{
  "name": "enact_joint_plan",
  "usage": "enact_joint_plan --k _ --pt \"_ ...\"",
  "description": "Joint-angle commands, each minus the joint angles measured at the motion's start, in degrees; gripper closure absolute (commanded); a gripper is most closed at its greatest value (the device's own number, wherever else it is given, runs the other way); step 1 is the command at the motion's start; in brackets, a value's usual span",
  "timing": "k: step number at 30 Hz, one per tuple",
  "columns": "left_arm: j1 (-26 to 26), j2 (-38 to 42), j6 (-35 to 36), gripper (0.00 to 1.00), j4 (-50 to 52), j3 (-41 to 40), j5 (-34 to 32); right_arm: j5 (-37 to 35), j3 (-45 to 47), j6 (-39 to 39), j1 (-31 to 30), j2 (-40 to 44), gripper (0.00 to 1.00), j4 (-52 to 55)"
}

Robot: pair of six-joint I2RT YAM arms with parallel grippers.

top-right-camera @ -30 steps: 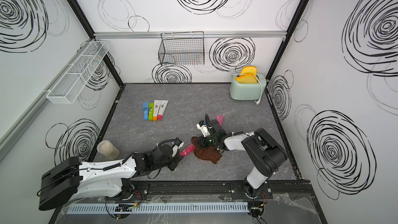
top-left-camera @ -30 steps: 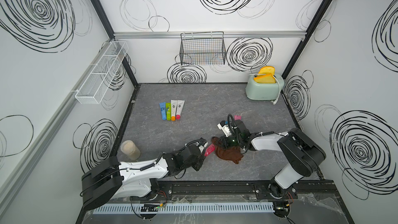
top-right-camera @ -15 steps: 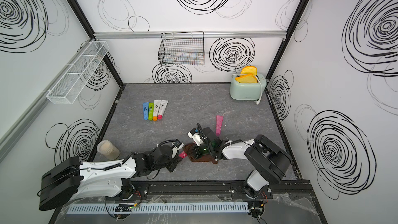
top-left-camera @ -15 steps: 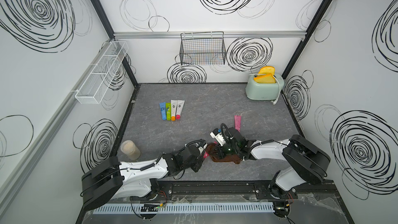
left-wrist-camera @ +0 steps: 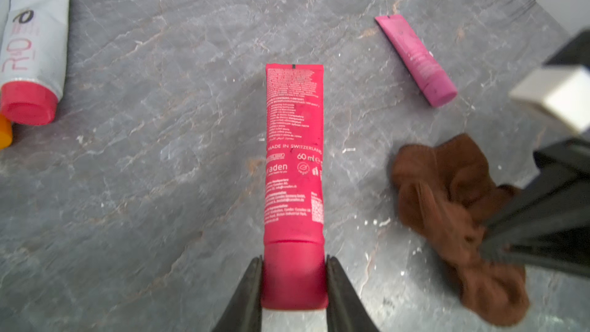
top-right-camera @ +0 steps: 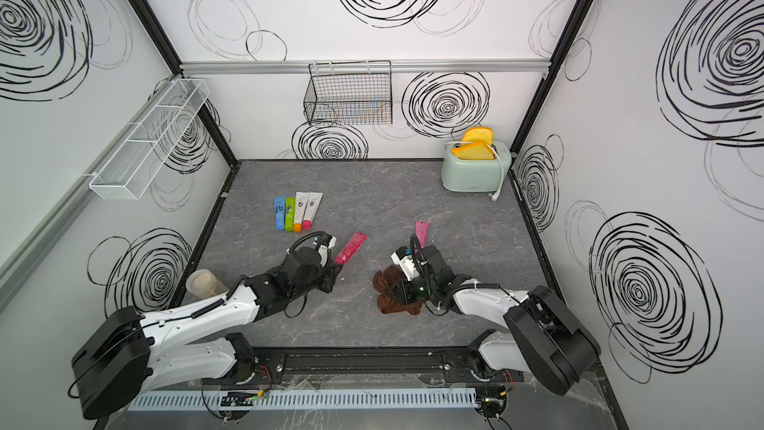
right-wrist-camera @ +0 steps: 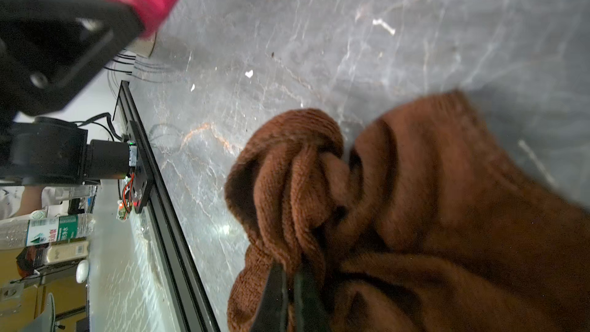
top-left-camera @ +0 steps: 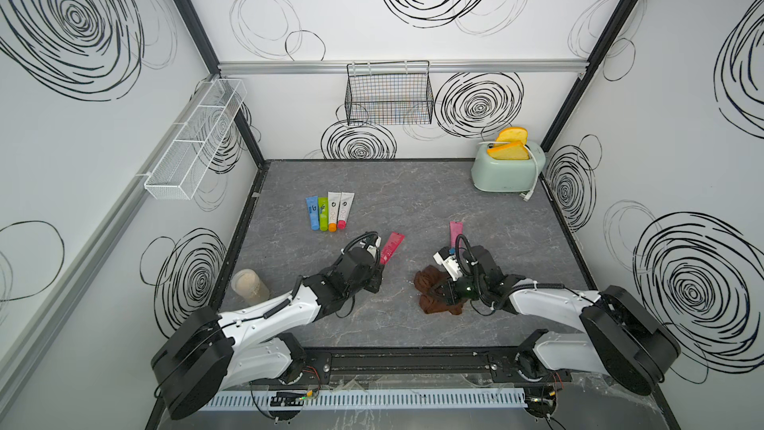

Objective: Wipe the surface of the toothpaste tube
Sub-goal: Wipe the dirt from the toothpaste tube, then place the toothpaste at the center of the board.

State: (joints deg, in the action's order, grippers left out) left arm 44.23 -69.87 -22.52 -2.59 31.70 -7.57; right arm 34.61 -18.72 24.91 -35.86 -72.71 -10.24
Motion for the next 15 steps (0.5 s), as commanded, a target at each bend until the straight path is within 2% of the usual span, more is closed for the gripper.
enact_joint_plan --k 1,9,15 --pt "0.2 -6.5 -3.3 1.0 -6.9 6.3 1.1 1.9 3.1 0.3 0.0 3.6 1.0 0.5" --pt "3.9 -24.4 -6.0 1.0 -9.4 17.6 0.6 3.5 1.8 0.9 0.7 8.4 1.0 3.7" --pt "8.4 -32.7 -7.8 1.0 -10.2 23.5 -2.4 3.8 3.1 1.4 0.8 10.7 1.0 4.8"
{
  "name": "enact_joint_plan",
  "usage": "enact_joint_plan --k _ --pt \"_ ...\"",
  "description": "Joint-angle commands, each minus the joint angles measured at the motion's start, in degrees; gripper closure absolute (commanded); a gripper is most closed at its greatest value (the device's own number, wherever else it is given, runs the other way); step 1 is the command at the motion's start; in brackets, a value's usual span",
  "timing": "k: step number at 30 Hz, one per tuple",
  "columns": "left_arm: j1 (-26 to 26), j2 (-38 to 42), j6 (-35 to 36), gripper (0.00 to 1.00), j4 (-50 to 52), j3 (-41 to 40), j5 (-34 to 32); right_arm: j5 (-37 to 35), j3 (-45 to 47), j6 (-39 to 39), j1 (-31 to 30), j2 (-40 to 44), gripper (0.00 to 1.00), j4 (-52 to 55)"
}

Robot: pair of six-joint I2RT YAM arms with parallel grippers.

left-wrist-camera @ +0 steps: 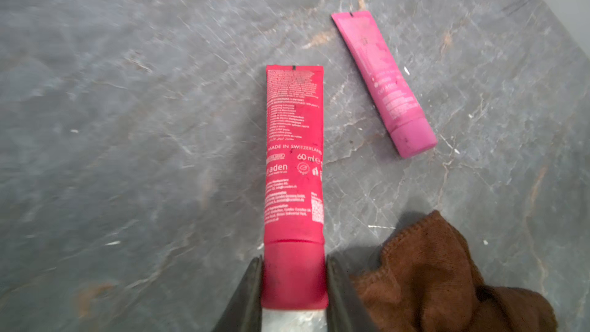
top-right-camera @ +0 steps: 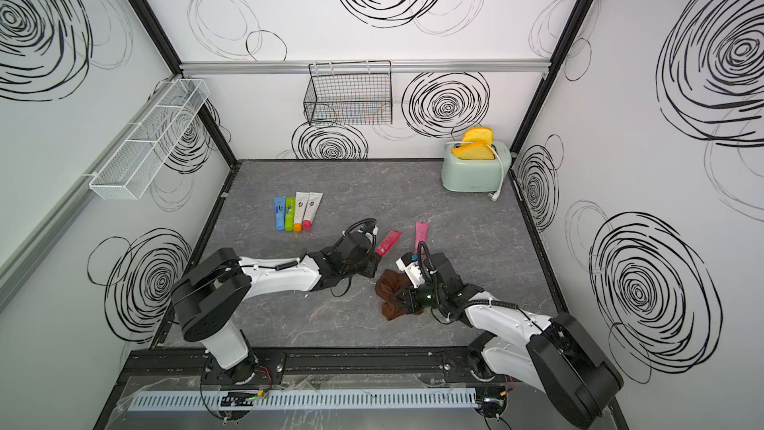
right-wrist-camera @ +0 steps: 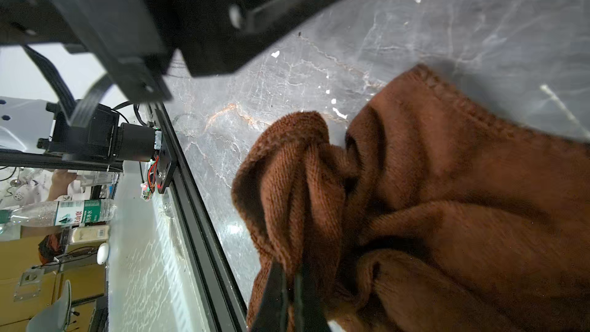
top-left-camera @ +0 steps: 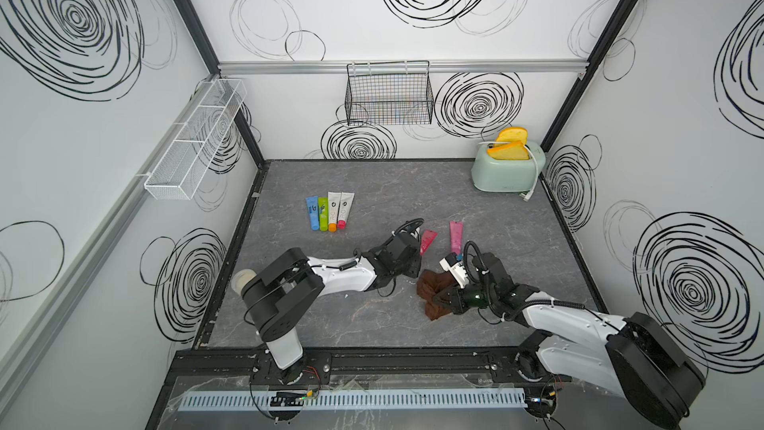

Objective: Wipe the surface of the toothpaste tube
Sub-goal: Place the toothpaste at the center of the board.

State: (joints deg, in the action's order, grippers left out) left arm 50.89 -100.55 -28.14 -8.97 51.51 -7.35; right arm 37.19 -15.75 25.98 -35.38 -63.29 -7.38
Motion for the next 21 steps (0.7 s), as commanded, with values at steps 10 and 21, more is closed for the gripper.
enact_joint_plan --k 10,21 --pt "3.6 -9.0 -3.8 0.98 -7.0 9.6 -3.9 2.1 3.5 4.0 0.9 8.0 1.0 3.8" --pt "2.6 -13.3 -4.9 0.98 -10.2 11.0 -1.1 1.3 3.2 4.7 1.1 7.5 1.0 5.4"
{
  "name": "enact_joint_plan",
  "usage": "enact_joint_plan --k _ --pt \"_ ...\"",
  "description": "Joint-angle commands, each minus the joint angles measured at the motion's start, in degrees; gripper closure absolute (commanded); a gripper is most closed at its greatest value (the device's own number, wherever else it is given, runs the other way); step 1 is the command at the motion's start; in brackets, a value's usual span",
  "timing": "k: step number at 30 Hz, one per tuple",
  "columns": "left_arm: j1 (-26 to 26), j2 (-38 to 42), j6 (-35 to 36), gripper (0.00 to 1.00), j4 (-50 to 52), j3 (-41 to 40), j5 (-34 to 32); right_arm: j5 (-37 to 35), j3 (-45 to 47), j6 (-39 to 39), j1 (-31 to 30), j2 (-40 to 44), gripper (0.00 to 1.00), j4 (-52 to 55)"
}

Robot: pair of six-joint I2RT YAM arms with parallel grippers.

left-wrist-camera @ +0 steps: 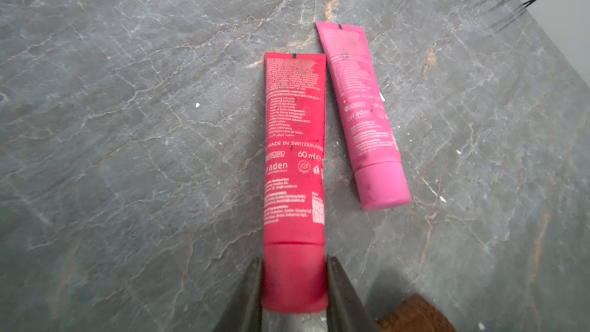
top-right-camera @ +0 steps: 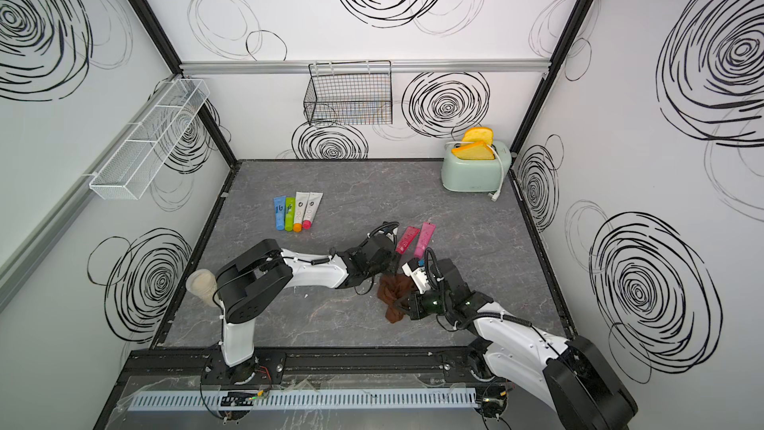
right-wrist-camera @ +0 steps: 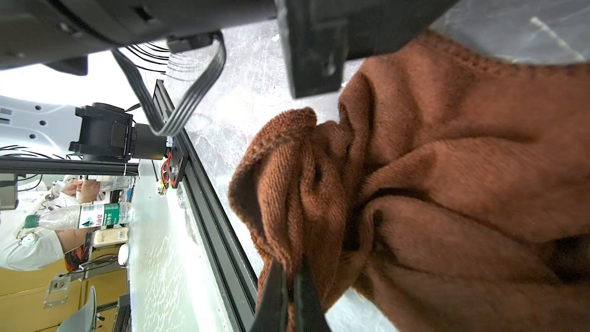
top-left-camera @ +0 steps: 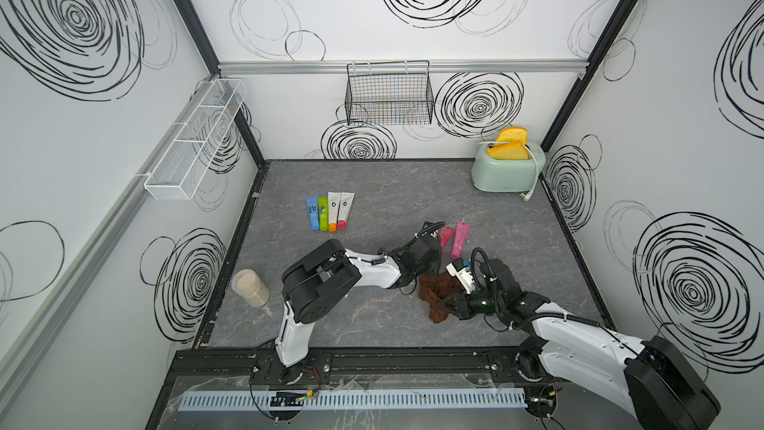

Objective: Wipe the surface of the toothpaste tube
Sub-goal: Place the toothpaste at the center of the board.

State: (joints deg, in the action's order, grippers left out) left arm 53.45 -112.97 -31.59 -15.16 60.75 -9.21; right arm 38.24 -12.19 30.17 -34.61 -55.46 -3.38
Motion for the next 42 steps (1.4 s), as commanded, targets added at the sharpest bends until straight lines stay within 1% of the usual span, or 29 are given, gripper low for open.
enact_joint_plan --k 1,7,8,10,11,12,14,16,19,24,32,34,36,38,40,42 --pt "0.2 -0.8 -1.5 0.98 -4.0 1.6 0.7 0.3 -0.5 0.4 0.3 -0.6 1.0 1.4" --pt "1.4 0.6 -2.3 0.98 -4.3 -0.6 2.5 0.3 -1.4 -0.1 0.3 -0.5 1.0 2.4" --pt "1.6 0.7 -2.4 0.95 -4.1 -0.9 2.8 0.3 -1.4 -0.1 0.3 -0.4 1.0 2.4" --pt "1.8 0.9 -2.5 0.86 -4.5 -1.2 3.6 0.3 -1.4 -0.2 0.3 -0.3 1.0 2.4" --pt "1.9 0.8 -2.6 0.77 -4.9 -1.2 4.1 0.4 -1.4 -0.2 0.3 -0.3 1.0 2.4" --pt "1.8 0.6 -2.7 0.66 -5.7 -1.2 5.0 0.4 -1.4 -0.3 0.3 -0.4 1.0 2.2" --pt "1.4 -0.1 -3.2 0.5 -7.2 -1.1 7.1 0.4 -1.5 -0.4 0.3 -0.7 1.0 2.0" --pt "0.7 -1.0 -3.9 0.41 -9.0 -0.9 10.1 0.5 -1.5 -0.4 0.4 -0.7 1.0 1.8" --pt "0.3 -1.9 -4.7 0.34 -11.3 -0.8 13.1 0.7 -1.5 -0.5 0.6 -0.5 1.0 1.9" --pt "-0.4 -3.3 -5.7 0.33 -14.7 0.0 18.1 0.9 -1.4 -0.6 0.7 -0.5 1.0 1.8" --pt "-2.0 -6.2 -6.9 0.31 -17.1 1.7 21.2 1.0 -1.4 -0.6 0.7 -0.2 1.0 1.8" --pt "-2.3 -6.0 -6.8 0.31 -17.2 1.6 21.0 0.9 -1.4 -0.6 0.8 0.0 1.0 1.8" --pt "-2.6 -4.4 -6.2 0.3 -17.1 0.4 19.6 0.8 -1.4 -0.6 0.9 0.1 1.0 1.8" --pt "-2.7 -1.0 -4.9 0.3 -15.8 -1.2 16.9 -0.3 -1.8 -0.6 1.0 0.1 1.0 1.6" --pt "-2.6 3.3 -3.1 0.29 -12.2 -2.4 12.2 -1.9 -2.7 -0.6 1.0 -0.5 1.0 0.5" --pt "-3.2 8.1 -1.4 0.29 -7.9 -3.6 6.8 -2.4 -5.1 -1.1 1.0 -3.0 1.0 -0.3"
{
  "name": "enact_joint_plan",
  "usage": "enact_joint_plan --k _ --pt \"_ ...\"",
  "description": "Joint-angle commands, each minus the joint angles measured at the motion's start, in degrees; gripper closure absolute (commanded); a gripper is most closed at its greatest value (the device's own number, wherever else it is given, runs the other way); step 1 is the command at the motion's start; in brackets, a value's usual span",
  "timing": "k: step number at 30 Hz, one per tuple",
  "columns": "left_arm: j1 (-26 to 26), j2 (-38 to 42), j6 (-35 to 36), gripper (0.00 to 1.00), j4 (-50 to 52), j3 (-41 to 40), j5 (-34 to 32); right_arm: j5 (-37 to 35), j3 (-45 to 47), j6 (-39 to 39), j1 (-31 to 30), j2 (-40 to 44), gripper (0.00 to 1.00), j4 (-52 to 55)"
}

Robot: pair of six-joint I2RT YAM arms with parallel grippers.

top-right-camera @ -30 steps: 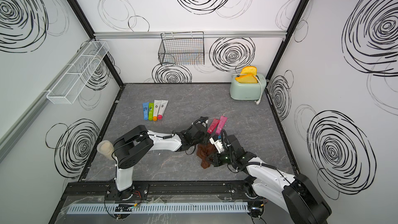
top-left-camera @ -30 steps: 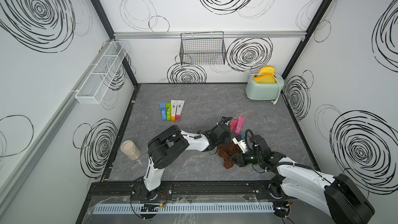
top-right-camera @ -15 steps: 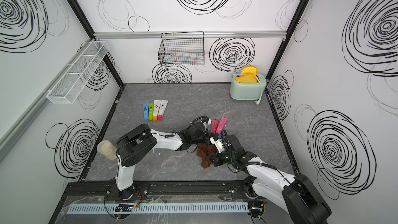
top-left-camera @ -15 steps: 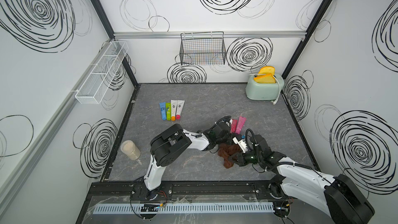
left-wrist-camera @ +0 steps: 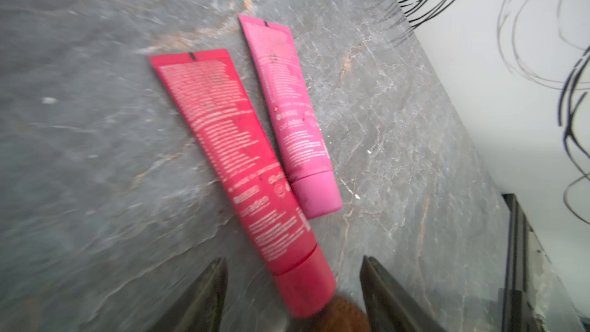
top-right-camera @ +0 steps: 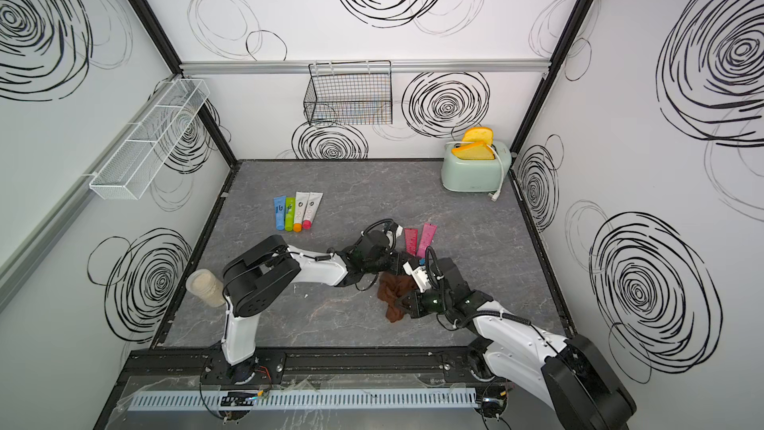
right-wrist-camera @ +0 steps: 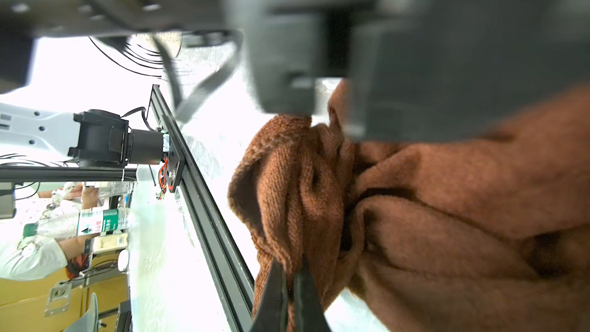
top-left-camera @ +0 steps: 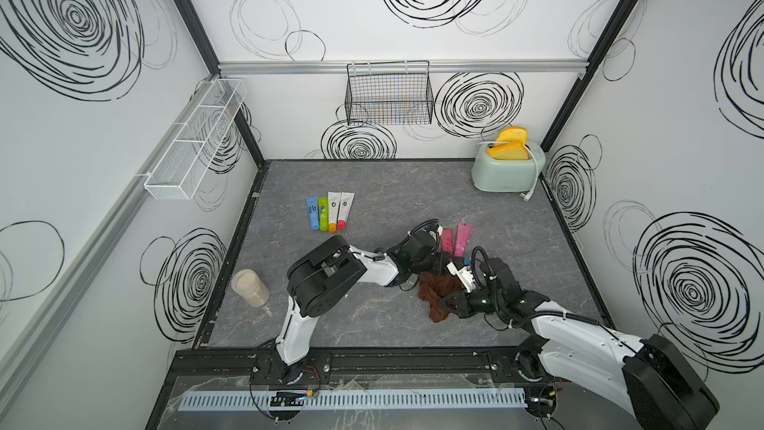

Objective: Wipe the surface of the toothpaste tube
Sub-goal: Place the toothpaste at the center of the board, then move the toothpaste to the center of the board.

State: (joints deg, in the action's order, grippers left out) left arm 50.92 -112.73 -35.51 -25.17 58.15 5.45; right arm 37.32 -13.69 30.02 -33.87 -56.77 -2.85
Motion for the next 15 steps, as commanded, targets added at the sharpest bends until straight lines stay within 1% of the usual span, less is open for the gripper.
enact_joint_plan --k 1,5,9,12,15 --pt "-1.5 10.5 3.4 0.29 3.6 -2.1 -9.7 -1.1 -5.4 -1.7 0.1 -3.8 1.0 -1.0" --pt "-7.9 20.7 6.4 0.29 10.3 -6.0 -13.4 0.7 -14.0 -5.0 0.2 -13.0 1.0 -0.2" --pt "-15.0 29.7 9.6 0.28 16.3 -10.5 -15.2 1.1 -19.5 -7.7 0.1 -19.3 1.0 0.8" --pt "-20.0 34.4 12.2 0.29 18.9 -14.3 -15.7 0.1 -20.9 -9.3 0.1 -22.1 1.0 1.3" --pt "-25.3 36.4 14.3 0.3 18.5 -18.2 -13.9 0.0 -19.6 -9.9 0.1 -22.8 1.0 0.2"
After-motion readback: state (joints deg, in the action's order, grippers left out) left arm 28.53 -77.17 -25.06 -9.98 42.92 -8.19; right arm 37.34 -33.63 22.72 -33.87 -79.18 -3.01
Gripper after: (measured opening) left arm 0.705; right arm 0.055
